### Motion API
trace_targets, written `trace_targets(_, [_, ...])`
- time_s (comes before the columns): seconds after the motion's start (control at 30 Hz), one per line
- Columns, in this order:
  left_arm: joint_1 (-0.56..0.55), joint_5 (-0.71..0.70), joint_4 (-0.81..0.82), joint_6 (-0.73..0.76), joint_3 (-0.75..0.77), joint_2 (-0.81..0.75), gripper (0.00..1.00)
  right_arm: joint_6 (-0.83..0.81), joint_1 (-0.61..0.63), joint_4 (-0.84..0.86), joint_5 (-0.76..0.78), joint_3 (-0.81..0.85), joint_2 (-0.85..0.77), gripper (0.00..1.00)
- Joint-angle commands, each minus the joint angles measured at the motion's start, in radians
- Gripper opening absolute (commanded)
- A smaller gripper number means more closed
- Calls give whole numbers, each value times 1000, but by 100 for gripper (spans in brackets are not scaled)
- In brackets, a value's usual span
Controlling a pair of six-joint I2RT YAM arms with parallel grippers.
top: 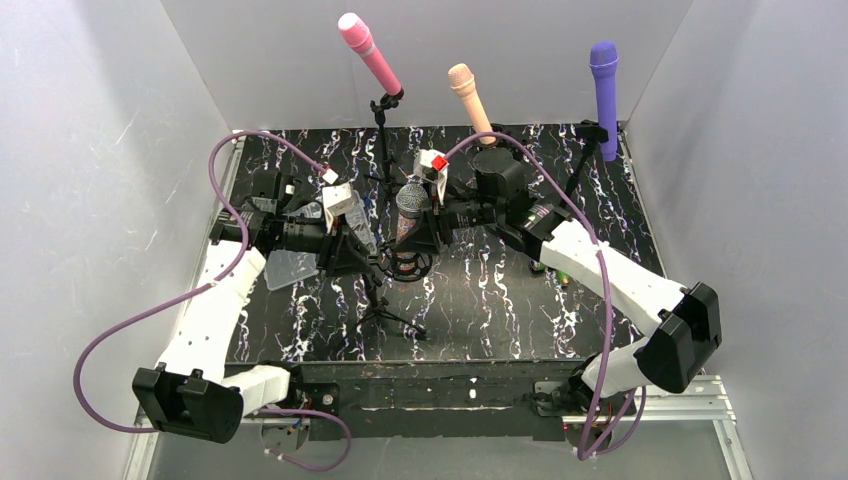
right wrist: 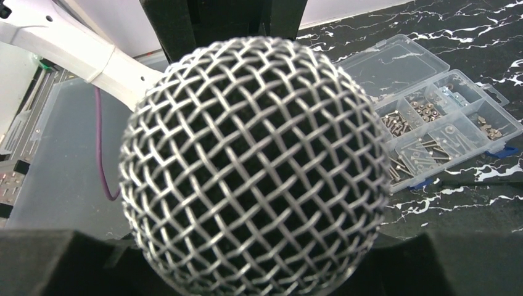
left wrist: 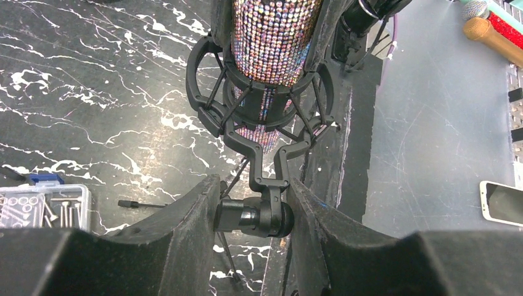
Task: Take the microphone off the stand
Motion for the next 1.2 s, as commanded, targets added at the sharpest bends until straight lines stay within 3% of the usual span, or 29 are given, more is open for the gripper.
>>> trace_targets(0.0, [-12, -66, -112, 35, -19, 3, 0, -11, -9, -1, 23, 126, -50, 1])
trace_targets(0.7, [-68, -183, -157, 102, -14, 27, 0, -72, -9, -161, 76, 309, -36, 1])
trace_targets(1.17, [-79, -208, -142, 72, 4, 33, 0, -103, 9, -144, 129, 247, -24, 1])
